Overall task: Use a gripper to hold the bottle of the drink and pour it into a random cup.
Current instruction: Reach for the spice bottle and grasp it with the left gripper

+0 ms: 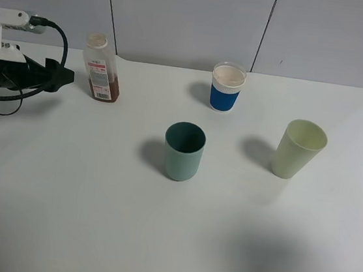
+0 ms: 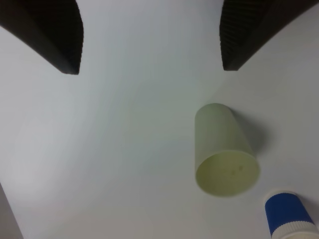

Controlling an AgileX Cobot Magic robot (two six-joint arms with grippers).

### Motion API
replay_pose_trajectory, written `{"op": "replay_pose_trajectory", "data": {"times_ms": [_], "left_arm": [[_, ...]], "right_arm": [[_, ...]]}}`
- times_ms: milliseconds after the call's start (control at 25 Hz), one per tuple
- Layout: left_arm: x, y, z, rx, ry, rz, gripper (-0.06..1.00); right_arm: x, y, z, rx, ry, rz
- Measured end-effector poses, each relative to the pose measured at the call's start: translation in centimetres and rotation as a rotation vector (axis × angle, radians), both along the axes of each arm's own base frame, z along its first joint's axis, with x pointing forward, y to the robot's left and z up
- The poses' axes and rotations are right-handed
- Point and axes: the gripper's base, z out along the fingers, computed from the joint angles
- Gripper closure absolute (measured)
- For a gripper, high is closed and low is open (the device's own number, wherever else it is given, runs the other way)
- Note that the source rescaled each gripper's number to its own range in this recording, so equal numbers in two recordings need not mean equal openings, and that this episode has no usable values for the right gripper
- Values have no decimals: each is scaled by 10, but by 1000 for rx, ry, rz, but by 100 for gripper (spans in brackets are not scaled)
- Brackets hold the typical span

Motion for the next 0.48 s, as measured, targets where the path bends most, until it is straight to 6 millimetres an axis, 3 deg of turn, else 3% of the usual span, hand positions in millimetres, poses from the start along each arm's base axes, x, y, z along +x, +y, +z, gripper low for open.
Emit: {"op": "replay_pose_trajectory", "data": {"times_ms": [480], "left_arm": [[-8, 9, 3, 126, -118, -289, 17]], "right_arm": [[0, 0, 0, 0, 0, 0]]}}
